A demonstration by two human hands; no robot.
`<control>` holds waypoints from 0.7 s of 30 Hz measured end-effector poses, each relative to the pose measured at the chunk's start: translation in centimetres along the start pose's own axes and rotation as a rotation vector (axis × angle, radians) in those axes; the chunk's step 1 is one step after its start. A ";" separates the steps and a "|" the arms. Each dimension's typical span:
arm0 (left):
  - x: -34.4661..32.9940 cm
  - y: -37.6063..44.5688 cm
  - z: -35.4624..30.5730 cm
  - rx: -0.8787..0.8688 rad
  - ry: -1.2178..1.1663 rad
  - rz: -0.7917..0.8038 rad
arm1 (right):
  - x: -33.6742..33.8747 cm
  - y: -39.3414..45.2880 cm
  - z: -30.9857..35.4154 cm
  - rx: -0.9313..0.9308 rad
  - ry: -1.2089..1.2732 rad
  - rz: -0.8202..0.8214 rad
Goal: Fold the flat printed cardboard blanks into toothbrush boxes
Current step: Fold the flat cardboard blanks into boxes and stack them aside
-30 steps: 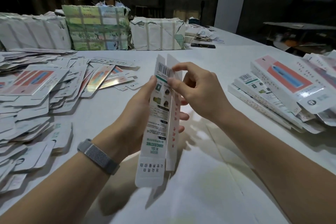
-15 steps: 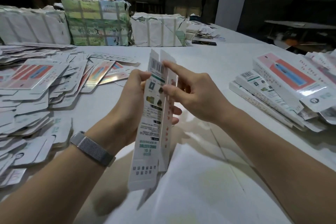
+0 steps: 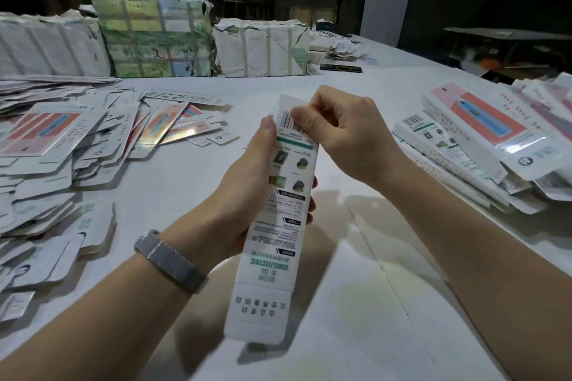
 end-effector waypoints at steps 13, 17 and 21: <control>-0.1 0.3 0.2 -0.367 -0.086 -0.154 | -2.2 -1.0 0.0 -0.124 0.646 0.059; -0.1 0.3 0.3 -0.379 -0.112 -0.130 | -2.6 -1.3 0.1 -0.132 0.697 0.100; -0.3 0.2 0.1 -0.342 -0.135 -0.072 | -2.8 -1.4 0.0 -0.163 0.756 0.115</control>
Point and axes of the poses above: each hand's wrist, its own y-axis towards the middle knuckle, its own x-axis out of the back of the hand, z = x × y, the point moved 2 cm from there along y, towards the middle knuckle, and after that the axes turned 5 degrees about -x, right-handed, at the moved point
